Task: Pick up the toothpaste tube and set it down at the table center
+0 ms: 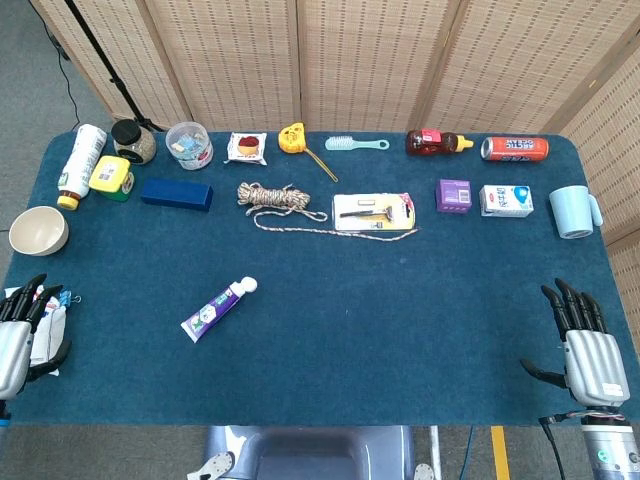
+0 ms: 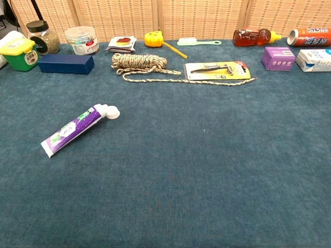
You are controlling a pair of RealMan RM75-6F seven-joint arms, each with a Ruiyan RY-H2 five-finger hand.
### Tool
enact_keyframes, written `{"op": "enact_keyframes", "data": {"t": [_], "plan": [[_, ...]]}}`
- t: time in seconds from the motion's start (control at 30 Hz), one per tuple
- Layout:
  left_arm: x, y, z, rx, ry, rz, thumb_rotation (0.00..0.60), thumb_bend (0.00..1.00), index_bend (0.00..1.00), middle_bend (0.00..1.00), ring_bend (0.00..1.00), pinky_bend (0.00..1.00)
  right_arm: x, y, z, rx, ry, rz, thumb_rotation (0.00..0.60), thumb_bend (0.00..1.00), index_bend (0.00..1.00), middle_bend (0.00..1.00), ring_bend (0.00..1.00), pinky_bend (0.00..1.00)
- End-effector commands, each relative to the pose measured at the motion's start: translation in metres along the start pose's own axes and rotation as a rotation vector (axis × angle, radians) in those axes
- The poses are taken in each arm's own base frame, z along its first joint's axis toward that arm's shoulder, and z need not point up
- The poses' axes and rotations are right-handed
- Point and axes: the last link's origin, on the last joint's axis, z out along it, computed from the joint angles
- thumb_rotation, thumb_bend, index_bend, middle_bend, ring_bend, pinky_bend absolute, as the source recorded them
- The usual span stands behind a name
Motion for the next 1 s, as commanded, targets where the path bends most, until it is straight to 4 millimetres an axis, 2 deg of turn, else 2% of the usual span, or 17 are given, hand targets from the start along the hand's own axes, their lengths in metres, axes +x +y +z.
{"op": "enact_keyframes", "data": {"t": [0.03, 0.67, 1.0], "plan": [[0.000, 0.000, 0.000, 0.000, -0.002, 0.000, 0.600, 0.29, 0.16, 0.06, 0.10, 0.17, 0.000, 0.000, -0.001, 0.000, 0.000, -0.001, 0.600, 0.00, 0.03, 0.00, 0.00, 0.00], [0.000, -0.002, 0.001, 0.003, 0.001, 0.001, 0.600, 0.29, 0.16, 0.06, 0.11, 0.17, 0.001, -0.001, -0.004, -0.002, 0.005, -0.002, 0.600, 0.00, 0.03, 0.00, 0.00, 0.00], [-0.001, 0.002, 0.012, -0.030, -0.023, 0.007, 0.600, 0.29, 0.17, 0.07, 0.13, 0.17, 0.003, -0.002, -0.005, -0.003, 0.008, -0.007, 0.600, 0.00, 0.03, 0.00, 0.00, 0.00]]}}
